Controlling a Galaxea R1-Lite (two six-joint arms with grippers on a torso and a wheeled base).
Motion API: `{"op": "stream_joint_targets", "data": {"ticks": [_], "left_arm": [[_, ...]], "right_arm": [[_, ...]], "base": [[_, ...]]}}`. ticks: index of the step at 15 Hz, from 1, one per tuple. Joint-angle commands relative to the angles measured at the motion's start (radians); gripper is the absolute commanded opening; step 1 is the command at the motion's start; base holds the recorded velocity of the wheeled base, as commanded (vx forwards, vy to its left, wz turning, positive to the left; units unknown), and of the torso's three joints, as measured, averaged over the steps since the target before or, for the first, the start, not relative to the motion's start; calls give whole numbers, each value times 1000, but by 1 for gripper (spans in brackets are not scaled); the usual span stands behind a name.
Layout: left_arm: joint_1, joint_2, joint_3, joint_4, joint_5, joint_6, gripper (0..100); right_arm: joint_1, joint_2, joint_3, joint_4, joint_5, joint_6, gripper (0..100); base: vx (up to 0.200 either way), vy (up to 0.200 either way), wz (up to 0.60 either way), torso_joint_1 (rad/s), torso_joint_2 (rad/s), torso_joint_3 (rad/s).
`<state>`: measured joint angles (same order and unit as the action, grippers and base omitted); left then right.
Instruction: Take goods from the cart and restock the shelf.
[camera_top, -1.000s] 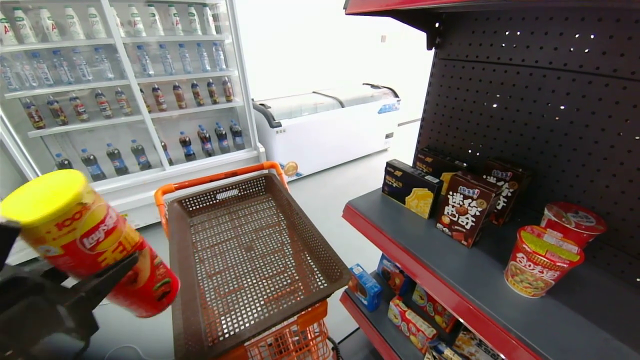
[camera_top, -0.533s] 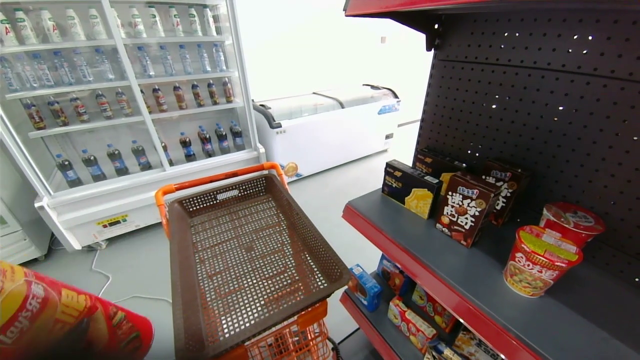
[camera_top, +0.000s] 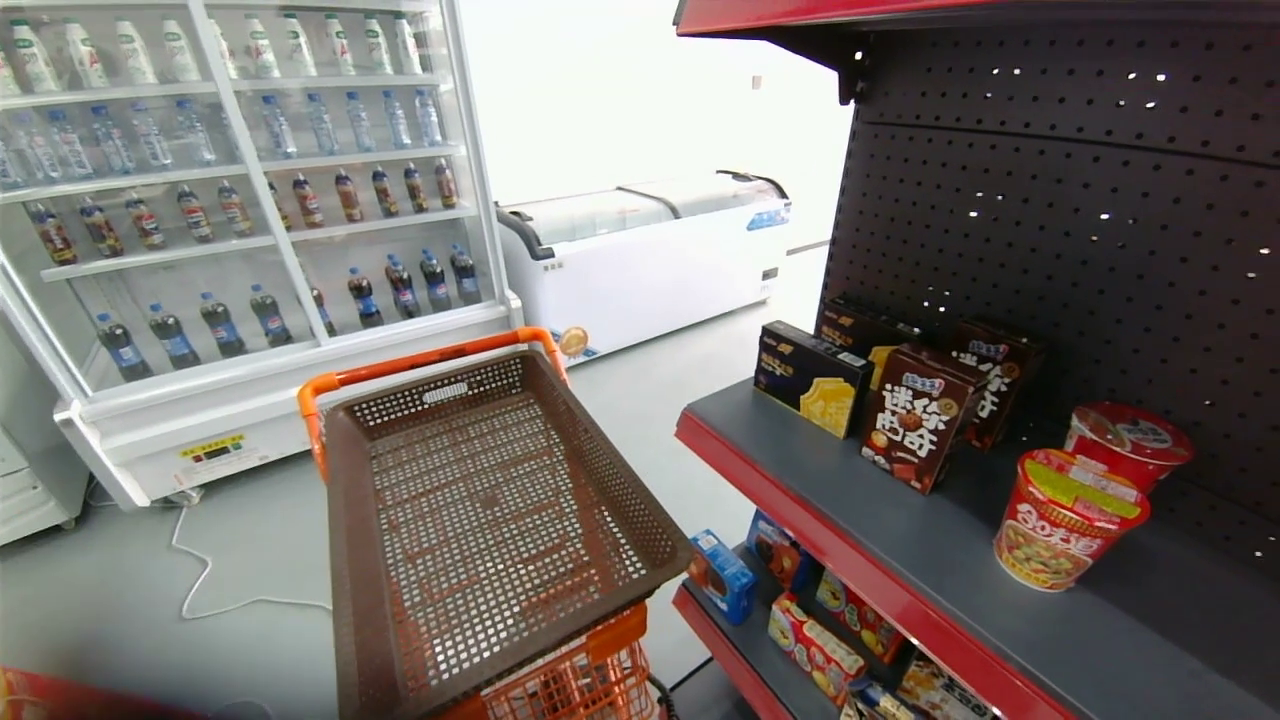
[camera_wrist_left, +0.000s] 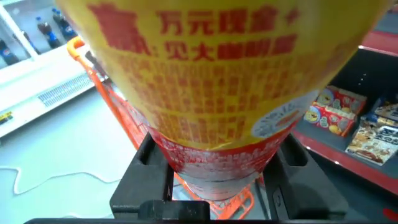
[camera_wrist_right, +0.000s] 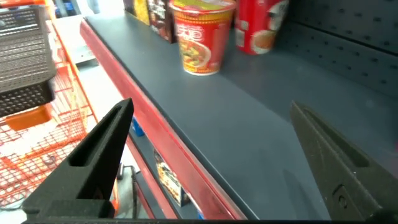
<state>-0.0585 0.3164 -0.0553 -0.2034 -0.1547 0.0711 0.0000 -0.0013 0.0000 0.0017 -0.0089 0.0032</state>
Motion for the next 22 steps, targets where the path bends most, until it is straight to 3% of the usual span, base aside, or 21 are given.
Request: {"op": "stream_joint_targets", "data": {"ticks": [1, 22], "left_arm": [[0, -77, -12, 25, 1, -1, 0], [0, -85, -20, 33, 3, -4, 0]], "right_arm": [[0, 1, 0, 0, 0, 0, 100], [0, 1, 0, 0, 0, 0, 100]], "base": [[0, 0, -600, -2, -12, 7], [0, 0, -571, 2, 2, 2]]}}
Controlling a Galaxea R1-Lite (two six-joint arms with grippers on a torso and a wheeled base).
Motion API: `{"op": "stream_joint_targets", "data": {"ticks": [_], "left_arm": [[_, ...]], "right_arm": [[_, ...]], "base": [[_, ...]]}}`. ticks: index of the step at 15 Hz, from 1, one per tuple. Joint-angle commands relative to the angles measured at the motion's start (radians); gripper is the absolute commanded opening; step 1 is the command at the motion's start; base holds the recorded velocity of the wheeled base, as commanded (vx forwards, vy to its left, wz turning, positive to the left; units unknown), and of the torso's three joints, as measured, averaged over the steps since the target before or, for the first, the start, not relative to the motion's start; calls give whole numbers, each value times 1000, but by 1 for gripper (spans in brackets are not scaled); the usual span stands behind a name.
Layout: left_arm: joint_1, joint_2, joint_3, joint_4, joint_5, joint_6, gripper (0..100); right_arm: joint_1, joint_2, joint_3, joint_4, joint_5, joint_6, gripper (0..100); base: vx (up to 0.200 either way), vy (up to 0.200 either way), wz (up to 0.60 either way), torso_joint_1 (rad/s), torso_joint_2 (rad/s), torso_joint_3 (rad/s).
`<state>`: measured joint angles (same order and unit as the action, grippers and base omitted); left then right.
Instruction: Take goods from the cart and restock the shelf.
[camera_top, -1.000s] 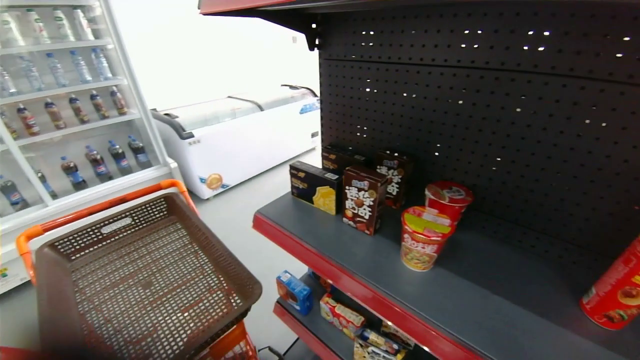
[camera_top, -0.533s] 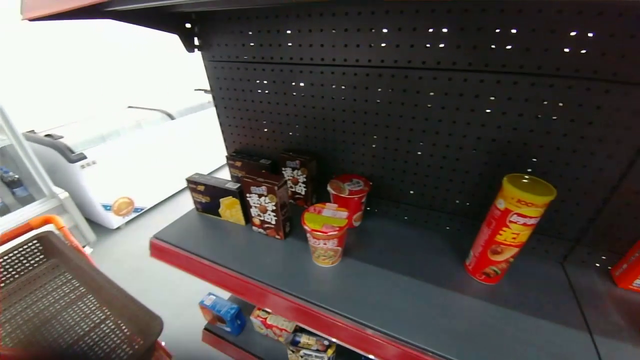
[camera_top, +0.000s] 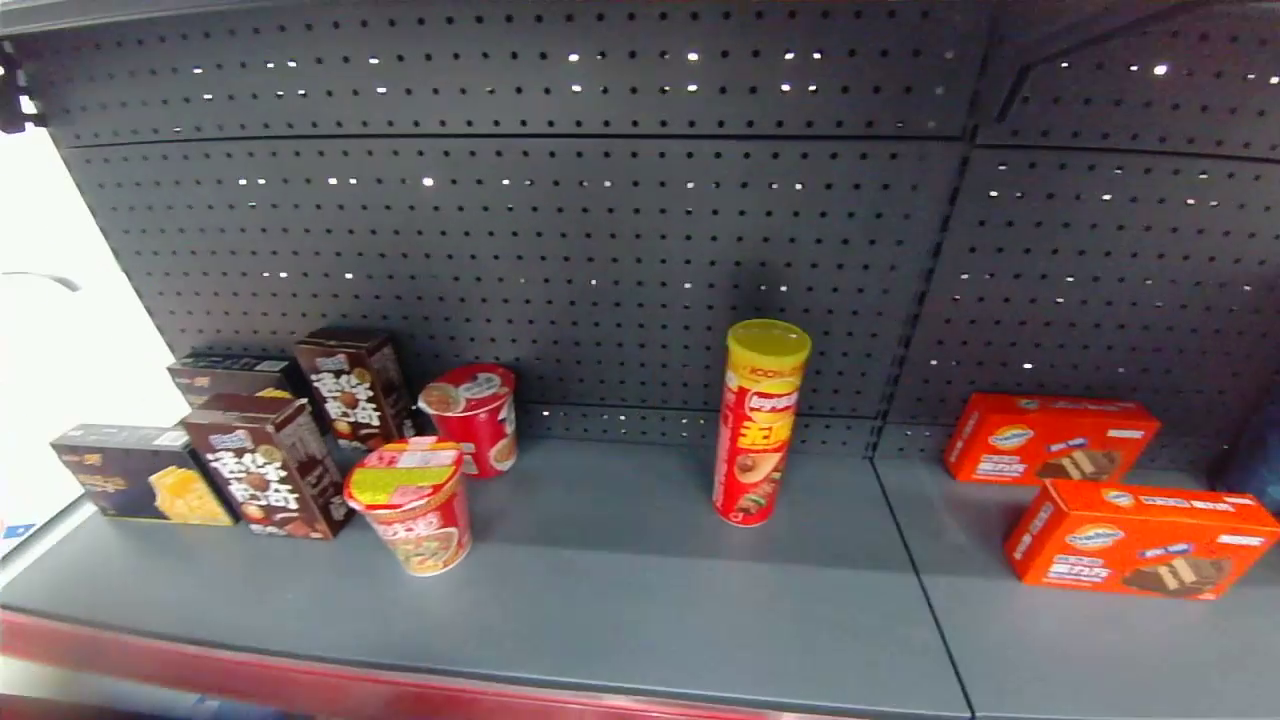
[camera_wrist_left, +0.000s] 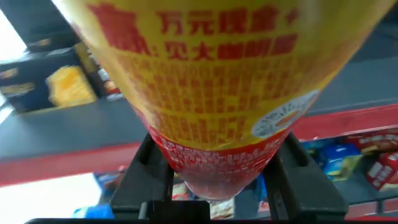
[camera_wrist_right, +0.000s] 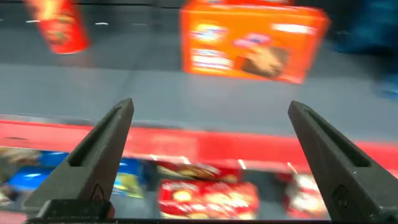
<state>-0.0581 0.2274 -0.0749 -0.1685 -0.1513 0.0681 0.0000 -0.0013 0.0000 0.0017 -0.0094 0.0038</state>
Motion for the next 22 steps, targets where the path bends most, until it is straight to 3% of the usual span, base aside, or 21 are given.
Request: {"op": "stream_joint_targets", "data": {"ticks": [1, 13, 22], "left_arm": [[0, 4, 0, 0, -1, -1, 0], [0, -16, 6, 4, 1, -2, 0], [0, -73, -2, 73, 1, -2, 0]], "right_arm": [[0, 1, 0, 0, 0, -1, 100], [0, 1, 0, 0, 0, -1, 100], [0, 1, 0, 0, 2, 1, 100]], "base": [[0, 0, 0, 0, 0, 0], [0, 0, 0, 0, 0, 0], [0, 0, 0, 0, 0, 0]]}}
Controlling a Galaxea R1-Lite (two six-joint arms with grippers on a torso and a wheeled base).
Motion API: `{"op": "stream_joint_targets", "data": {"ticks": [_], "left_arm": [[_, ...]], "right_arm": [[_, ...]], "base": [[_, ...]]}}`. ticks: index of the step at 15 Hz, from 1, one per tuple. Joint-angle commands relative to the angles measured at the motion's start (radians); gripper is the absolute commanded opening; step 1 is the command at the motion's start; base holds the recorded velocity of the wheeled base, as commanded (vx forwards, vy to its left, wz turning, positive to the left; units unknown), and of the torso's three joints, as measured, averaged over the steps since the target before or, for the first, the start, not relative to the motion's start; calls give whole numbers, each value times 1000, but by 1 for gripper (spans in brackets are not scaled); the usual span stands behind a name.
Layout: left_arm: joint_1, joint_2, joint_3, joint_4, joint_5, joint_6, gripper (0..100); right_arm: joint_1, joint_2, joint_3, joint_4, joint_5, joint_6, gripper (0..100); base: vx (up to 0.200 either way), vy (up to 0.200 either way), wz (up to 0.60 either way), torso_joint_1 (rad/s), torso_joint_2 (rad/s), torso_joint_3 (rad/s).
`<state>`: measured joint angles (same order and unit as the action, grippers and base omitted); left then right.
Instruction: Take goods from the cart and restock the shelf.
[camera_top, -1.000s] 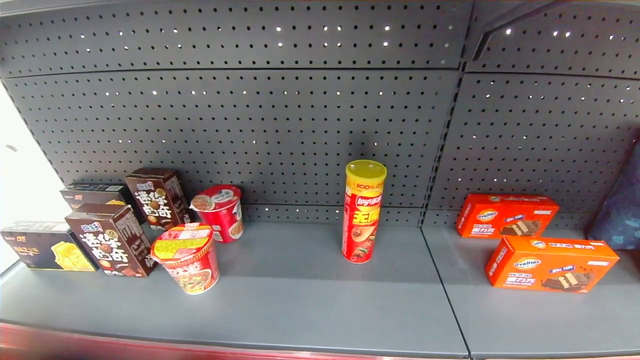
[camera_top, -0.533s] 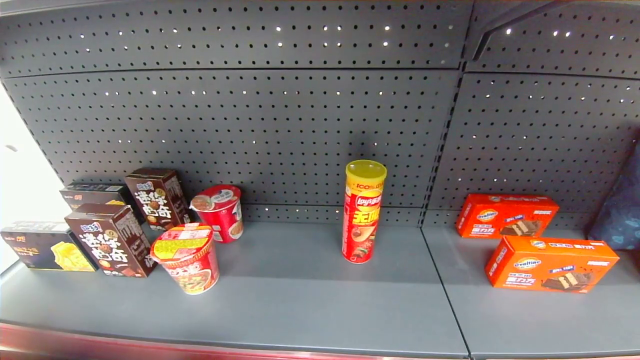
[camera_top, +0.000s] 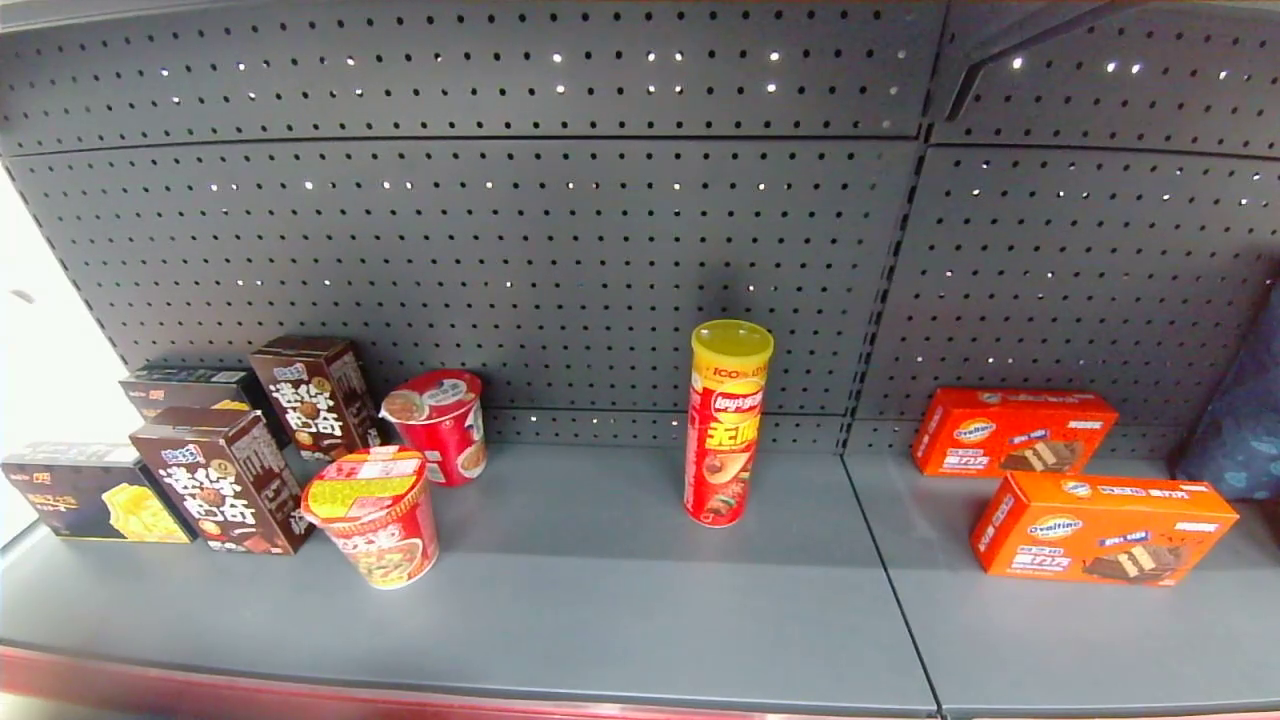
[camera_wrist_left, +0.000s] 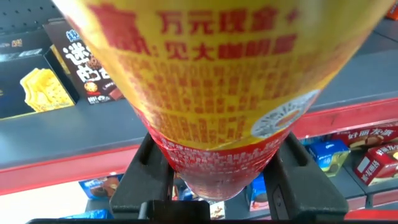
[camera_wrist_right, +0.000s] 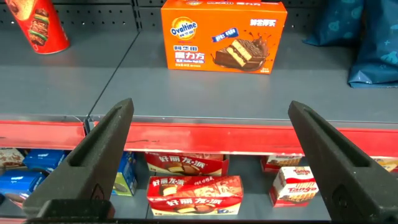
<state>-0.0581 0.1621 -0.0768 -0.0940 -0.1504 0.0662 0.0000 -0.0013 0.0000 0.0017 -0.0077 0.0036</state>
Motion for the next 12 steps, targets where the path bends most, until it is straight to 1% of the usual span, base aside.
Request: {"op": "stream_joint_targets", "data": {"ticks": [1, 9, 10, 11, 12], "left_arm": [[1, -7, 0, -1, 0, 0, 0], [0, -6, 0, 0, 0, 0, 0], [-3, 4, -15, -1, -3, 0, 0], [-11, 63, -77, 0, -9, 1, 0], [-34, 166, -133, -15, -8, -2, 0]], "right_arm": [[0, 1, 0, 0, 0, 1, 100], [0, 1, 0, 0, 0, -1, 100], [0, 1, 0, 0, 0, -1, 100], [0, 1, 0, 0, 0, -1, 100], [0, 1, 0, 0, 2, -1, 100]], "base": [[0, 0, 0, 0, 0, 0], [0, 0, 0, 0, 0, 0], [0, 0, 0, 0, 0, 0], [0, 0, 0, 0, 0, 0], [0, 0, 0, 0, 0, 0]]}}
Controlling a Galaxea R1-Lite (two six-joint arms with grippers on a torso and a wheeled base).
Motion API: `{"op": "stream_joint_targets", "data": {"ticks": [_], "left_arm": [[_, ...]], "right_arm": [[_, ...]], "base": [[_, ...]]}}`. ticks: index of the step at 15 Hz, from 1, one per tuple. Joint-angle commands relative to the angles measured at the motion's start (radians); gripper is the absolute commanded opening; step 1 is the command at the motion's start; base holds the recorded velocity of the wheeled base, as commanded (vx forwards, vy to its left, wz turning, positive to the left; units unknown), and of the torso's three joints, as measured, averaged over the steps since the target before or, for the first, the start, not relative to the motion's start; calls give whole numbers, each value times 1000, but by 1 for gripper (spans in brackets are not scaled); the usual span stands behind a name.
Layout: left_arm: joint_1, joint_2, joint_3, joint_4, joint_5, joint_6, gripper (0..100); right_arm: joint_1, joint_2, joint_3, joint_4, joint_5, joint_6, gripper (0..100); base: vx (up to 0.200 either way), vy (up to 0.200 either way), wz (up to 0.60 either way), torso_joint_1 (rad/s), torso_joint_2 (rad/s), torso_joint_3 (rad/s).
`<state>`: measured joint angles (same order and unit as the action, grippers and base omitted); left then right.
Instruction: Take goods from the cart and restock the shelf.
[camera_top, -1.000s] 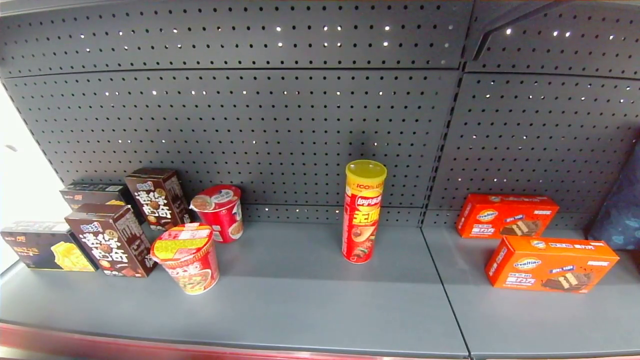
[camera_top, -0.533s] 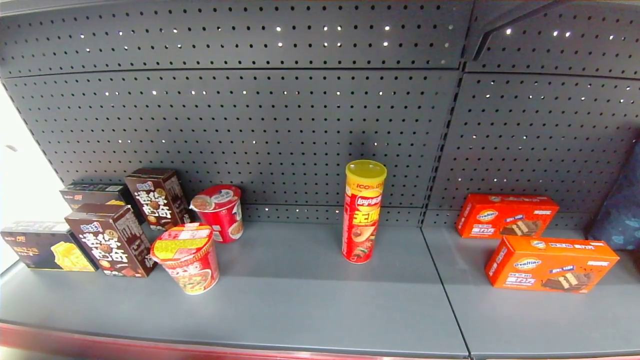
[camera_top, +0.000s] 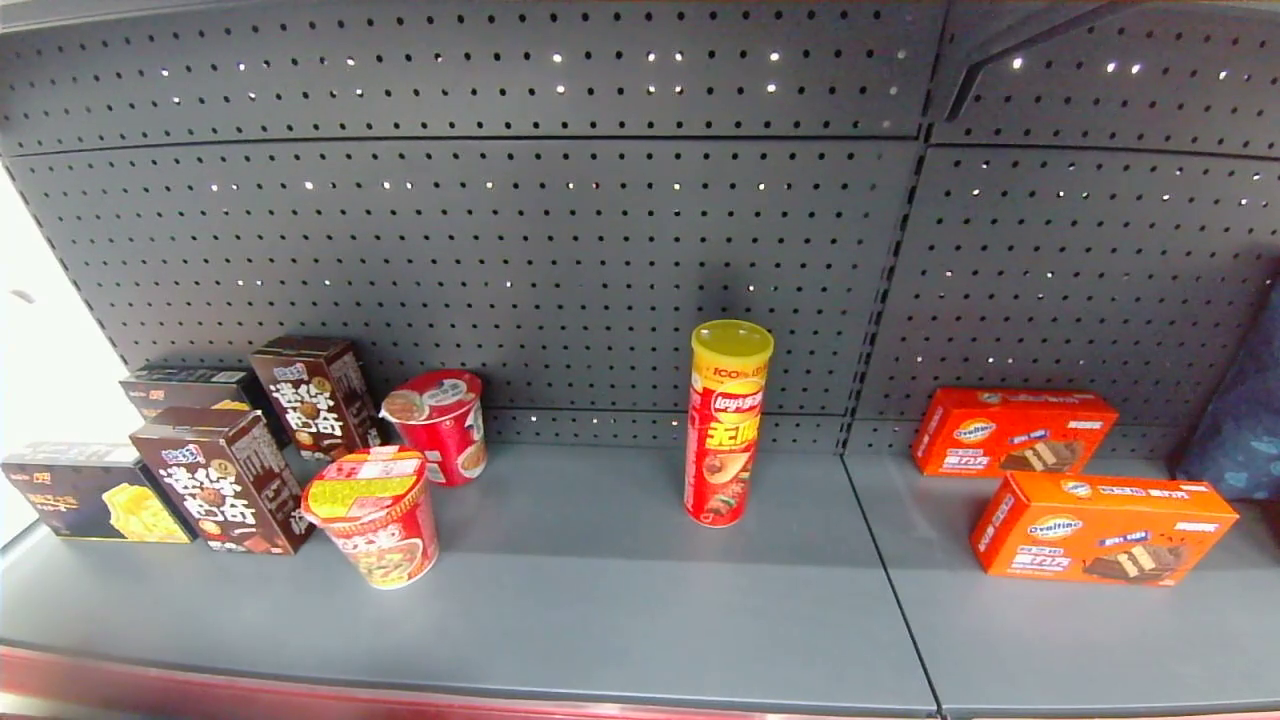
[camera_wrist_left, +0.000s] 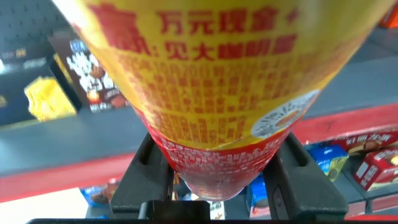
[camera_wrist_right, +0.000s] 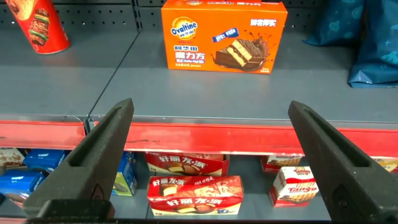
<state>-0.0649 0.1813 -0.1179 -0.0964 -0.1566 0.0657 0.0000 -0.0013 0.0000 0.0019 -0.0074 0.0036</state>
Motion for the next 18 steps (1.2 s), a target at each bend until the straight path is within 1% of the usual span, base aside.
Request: {"op": "stream_joint_targets", "data": {"ticks": [1, 2, 3, 4, 6, 8, 9, 10, 11, 12, 15, 16, 18], "left_arm": [[-55, 201, -135, -16, -1, -1, 0], [-95, 268, -194, -3, -4, -1, 0], [-118, 303, -215, -5, -3, -1, 0], [-177, 397, -264, -6, -3, -1, 0], [-262, 503, -298, -16, -3, 2, 0], [-346, 567, -304, -23, -1, 6, 0], [-360, 583, -304, -34, -1, 6, 0], [-380, 638, -304, -85, 0, 6, 0], [-380, 673, -307, -135, 0, 3, 0], [-380, 710, -312, -163, 2, 3, 0], [-378, 770, -322, -213, 8, 8, 0], [-377, 784, -321, -241, 26, 11, 0], [-378, 781, -318, -244, 84, 32, 0]], "right_arm": [[0, 1, 0, 0, 0, -1, 100], [0, 1, 0, 0, 1, 1, 100], [0, 1, 0, 0, 0, 1, 100], [0, 1, 0, 0, 0, 1, 100], [0, 1, 0, 0, 0, -1, 100], [0, 1, 0, 0, 0, -1, 100], [0, 1, 0, 0, 0, -1, 100], [0, 1, 0, 0, 0, -1, 100], [0, 1, 0, 0, 0, -1, 100], [0, 1, 0, 0, 0, -1, 100], [0, 1, 0, 0, 0, 1, 100], [0, 1, 0, 0, 0, -1, 100], [8, 10, -2, 6, 23, -16, 100]], "base": [[0, 0, 0, 0, 0, 0], [0, 0, 0, 0, 0, 0], [0, 0, 0, 0, 0, 0], [0, 0, 0, 0, 0, 0], [0, 0, 0, 0, 0, 0], [0, 0, 0, 0, 0, 0], [0, 0, 0, 0, 0, 0], [0, 0, 0, 0, 0, 0], [0, 0, 0, 0, 0, 0], [0, 0, 0, 0, 0, 0], [0, 0, 0, 0, 0, 0], [0, 0, 0, 0, 0, 0], [0, 0, 0, 0, 0, 0]]}}
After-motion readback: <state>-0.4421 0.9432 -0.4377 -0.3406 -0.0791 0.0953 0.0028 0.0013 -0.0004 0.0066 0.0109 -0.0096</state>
